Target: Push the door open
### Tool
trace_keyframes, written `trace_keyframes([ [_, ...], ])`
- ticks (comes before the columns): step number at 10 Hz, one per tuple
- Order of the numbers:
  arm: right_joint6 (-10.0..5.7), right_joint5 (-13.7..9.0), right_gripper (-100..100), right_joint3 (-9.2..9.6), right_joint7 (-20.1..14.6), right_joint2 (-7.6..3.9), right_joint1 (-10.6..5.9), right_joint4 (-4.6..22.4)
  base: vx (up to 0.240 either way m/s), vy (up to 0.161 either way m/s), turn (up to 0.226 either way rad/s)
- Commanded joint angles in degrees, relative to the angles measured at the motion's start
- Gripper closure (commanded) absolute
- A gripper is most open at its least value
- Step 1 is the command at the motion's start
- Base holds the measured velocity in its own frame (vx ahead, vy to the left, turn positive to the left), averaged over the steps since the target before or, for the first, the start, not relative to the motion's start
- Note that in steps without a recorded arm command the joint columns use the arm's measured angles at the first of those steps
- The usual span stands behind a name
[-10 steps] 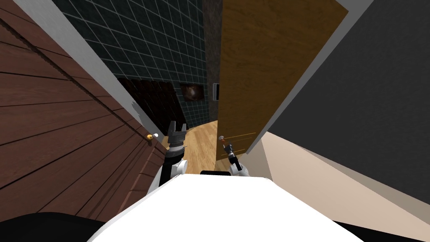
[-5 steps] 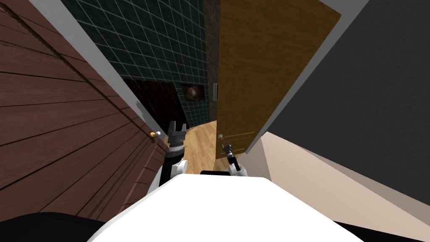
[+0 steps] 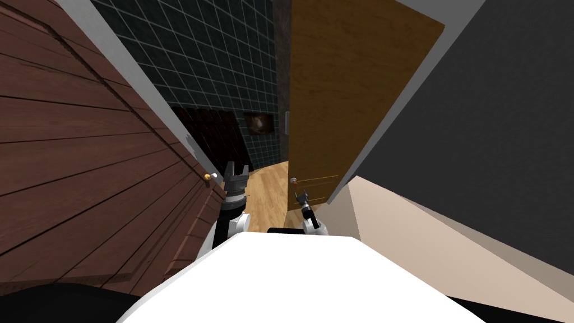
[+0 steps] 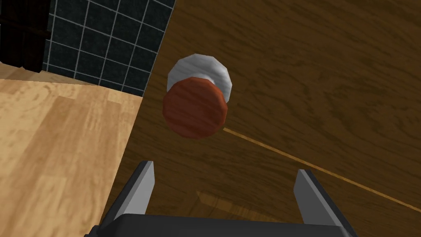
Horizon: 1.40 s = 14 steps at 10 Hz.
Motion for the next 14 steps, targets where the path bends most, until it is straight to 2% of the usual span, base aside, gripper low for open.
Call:
trace_keyframes([
  [1,0.46,-1.3,-100,0.63,-2.9,0.63,0.66,-1.3,-0.077,-0.048,0.042],
  [2,0.46,-1.3,-100,0.63,-3.4,0.63,0.66,-1.3,-0.055,-0.038,0.02],
  [6,0.81,-3.9,-100,1.93,-10.2,2.66,1.24,-2.5,-0.054,-0.041,0.033],
  [9,0.96,-5.2,-100,2.51,-13.3,3.85,1.49,-3.0,-0.055,-0.031,0.023],
  [10,1.1,-4.9,-100,2.4,-12.6,3.57,1.55,-3.2,-0.019,-0.004,0.002],
  [11,1.04,-5.1,-100,2.31,-12.9,1.72,1.49,-3.1,0.08,0.021,0.022],
  [12,0.99,-5.1,-100,2.24,-12.9,0.94,1.45,-3.0,0.153,0.044,0.023],
  [13,0.94,-5.2,-100,2.15,-12.9,0.39,1.4,-3.0,0.191,0.03,0.022],
  [14,0.94,-5.2,-100,2.15,-12.9,0.39,1.4,-3.0,0.15,0.019,0.007],
])
